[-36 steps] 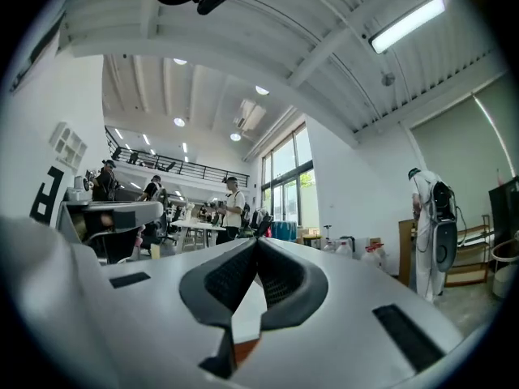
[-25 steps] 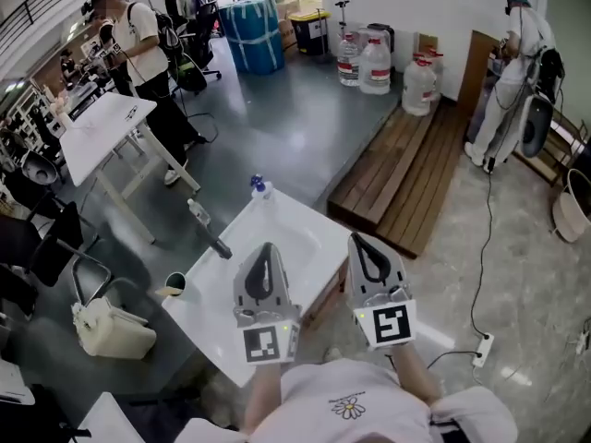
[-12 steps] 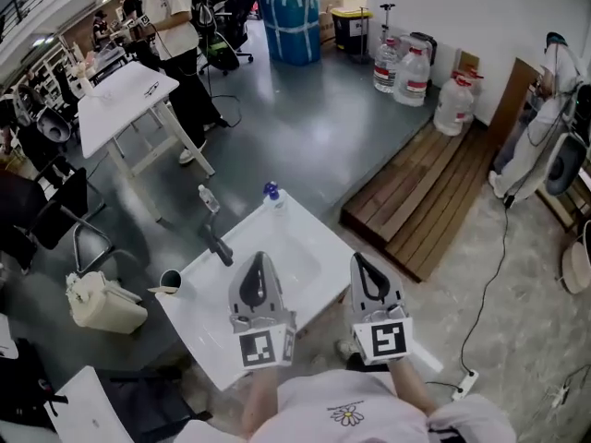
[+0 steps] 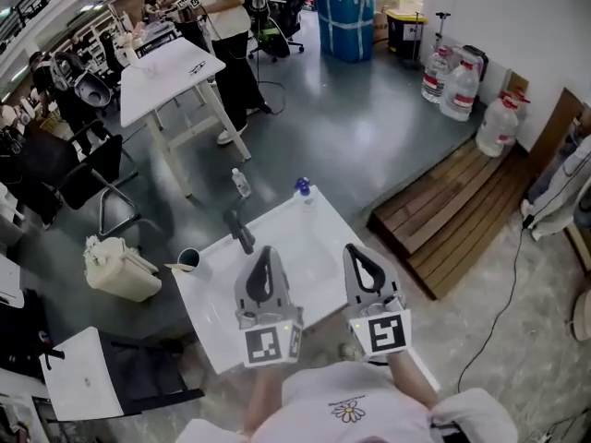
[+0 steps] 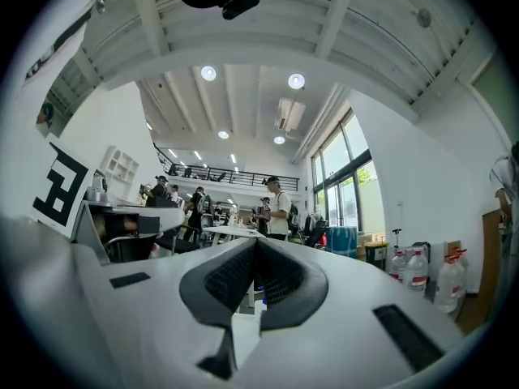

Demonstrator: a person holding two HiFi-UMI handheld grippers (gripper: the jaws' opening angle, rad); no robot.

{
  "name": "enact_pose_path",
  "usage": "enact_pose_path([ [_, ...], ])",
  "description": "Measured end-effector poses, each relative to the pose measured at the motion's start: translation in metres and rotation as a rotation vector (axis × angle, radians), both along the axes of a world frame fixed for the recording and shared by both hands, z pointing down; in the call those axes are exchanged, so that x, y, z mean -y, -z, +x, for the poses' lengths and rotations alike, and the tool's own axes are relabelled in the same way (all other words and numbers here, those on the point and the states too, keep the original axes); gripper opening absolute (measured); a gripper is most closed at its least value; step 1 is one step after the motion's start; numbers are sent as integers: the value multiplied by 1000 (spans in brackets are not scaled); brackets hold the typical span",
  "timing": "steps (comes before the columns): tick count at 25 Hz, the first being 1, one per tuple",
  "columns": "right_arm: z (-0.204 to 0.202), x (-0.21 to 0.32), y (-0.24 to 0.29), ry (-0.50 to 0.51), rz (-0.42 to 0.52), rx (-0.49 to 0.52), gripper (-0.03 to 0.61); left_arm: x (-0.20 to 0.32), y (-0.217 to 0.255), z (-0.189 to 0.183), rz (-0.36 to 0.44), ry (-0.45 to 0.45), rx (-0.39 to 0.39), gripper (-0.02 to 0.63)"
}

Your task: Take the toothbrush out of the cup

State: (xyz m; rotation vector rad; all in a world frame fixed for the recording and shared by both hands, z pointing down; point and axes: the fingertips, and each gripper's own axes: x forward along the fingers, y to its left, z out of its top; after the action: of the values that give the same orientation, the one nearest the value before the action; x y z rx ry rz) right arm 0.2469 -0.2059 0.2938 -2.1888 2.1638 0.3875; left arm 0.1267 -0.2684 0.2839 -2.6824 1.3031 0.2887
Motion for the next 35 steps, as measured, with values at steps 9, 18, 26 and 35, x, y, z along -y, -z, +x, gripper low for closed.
enact_pose_path([
  [9, -75, 18, 3, 243, 3, 35, 12, 4, 17, -62, 14, 218, -102, 17],
  [18, -139, 31, 8, 427, 5, 20, 12, 9, 5, -138, -16, 469, -111, 18],
  [26, -172, 38, 0, 521, -52, -12, 12, 1, -9, -180, -81, 582, -136, 26],
  [35, -197, 44, -7, 558, -72, -7, 12, 7, -24, -207, -113, 640, -127, 26],
])
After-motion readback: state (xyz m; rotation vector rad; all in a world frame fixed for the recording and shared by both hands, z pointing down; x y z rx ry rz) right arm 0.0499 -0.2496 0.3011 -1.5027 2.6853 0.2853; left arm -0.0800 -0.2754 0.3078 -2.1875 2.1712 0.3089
